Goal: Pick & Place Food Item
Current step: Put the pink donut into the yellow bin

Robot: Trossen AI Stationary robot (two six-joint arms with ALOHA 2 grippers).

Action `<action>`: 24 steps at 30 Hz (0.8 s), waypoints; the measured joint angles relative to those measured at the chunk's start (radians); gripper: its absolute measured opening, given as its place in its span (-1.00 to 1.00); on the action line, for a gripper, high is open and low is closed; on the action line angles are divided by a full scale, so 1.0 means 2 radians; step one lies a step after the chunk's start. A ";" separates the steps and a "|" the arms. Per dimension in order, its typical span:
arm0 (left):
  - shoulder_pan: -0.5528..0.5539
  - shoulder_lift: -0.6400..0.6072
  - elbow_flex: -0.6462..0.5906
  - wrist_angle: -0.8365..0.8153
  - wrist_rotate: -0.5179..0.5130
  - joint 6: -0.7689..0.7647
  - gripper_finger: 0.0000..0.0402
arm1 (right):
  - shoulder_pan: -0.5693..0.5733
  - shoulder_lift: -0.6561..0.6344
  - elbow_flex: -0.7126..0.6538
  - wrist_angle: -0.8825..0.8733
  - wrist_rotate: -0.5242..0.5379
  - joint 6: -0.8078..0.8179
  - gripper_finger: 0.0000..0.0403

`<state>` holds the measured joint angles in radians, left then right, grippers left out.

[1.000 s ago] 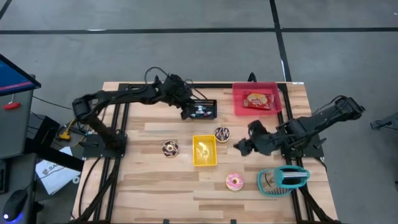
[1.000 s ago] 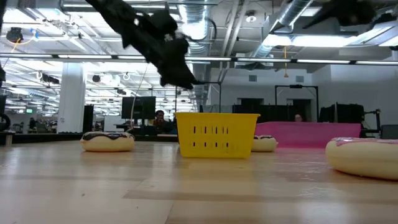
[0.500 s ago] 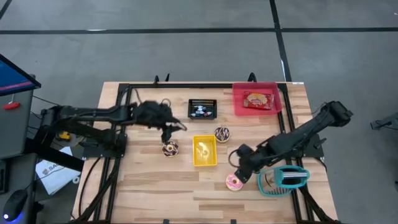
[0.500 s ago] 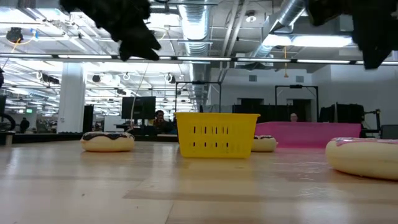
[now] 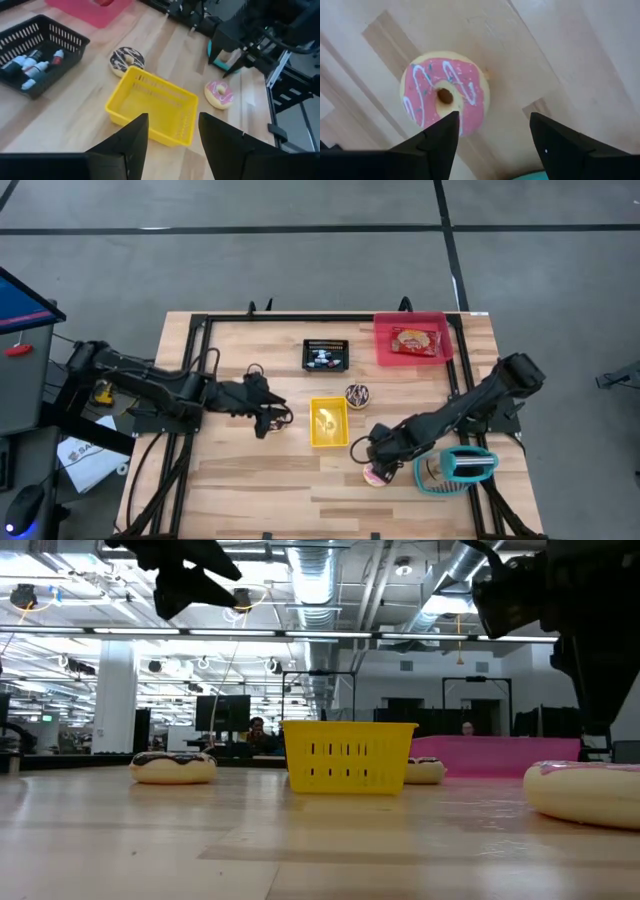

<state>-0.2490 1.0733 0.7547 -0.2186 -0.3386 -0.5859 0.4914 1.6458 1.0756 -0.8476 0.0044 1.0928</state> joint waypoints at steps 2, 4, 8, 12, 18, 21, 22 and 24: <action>-0.009 0.001 0.000 0.000 -0.010 -0.013 -0.17 | 0.001 0.006 0.000 0.012 0.000 0.003 0.20; -0.016 0.002 0.000 -0.001 -0.014 -0.022 -0.18 | 0.005 0.007 0.000 0.017 0.002 0.012 0.23; -0.019 0.002 0.000 -0.001 -0.014 -0.027 -0.20 | 0.007 0.006 0.000 0.026 0.005 0.020 0.25; -0.019 0.002 0.000 0.002 -0.014 -0.027 -0.20 | 0.006 0.006 0.000 0.041 0.006 0.027 0.25; -0.019 0.002 0.000 0.001 -0.014 -0.027 -0.20 | 0.006 0.006 0.000 0.046 0.012 0.029 0.25; -0.019 0.002 0.000 0.001 -0.014 -0.027 -0.20 | 0.003 0.012 0.000 0.045 0.010 0.026 0.25; -0.019 0.002 0.000 0.001 -0.014 -0.027 -0.20 | 0.001 0.013 -0.001 0.045 0.006 0.025 0.25; -0.019 0.002 0.000 0.001 -0.014 -0.027 -0.20 | 0.001 0.017 0.000 0.053 0.006 0.022 0.25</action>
<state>-0.2867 1.0763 0.7551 -0.2159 -0.3676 -0.6403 0.4938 1.6801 1.0765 -0.7412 0.0154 1.1360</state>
